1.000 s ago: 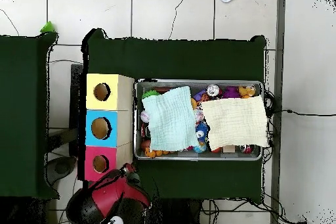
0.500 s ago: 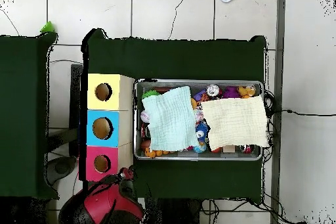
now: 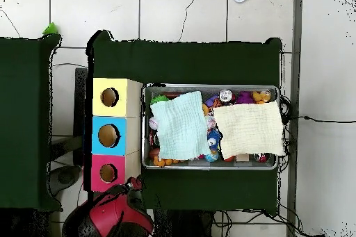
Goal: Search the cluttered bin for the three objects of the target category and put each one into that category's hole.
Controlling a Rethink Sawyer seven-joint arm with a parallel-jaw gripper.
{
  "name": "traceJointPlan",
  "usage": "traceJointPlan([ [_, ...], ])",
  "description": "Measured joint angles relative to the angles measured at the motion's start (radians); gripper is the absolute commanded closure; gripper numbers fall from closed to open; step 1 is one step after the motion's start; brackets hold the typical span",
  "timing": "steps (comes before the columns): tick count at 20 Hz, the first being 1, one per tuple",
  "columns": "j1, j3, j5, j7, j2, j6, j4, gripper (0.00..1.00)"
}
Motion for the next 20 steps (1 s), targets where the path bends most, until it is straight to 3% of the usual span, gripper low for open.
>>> traceJointPlan([
  [8,-0.001,0.001,0.018,0.0,-0.011,0.026,0.0,0.0],
  [20,0.009,0.003,0.03,0.0,-0.107,0.088,0.018,0.0],
])
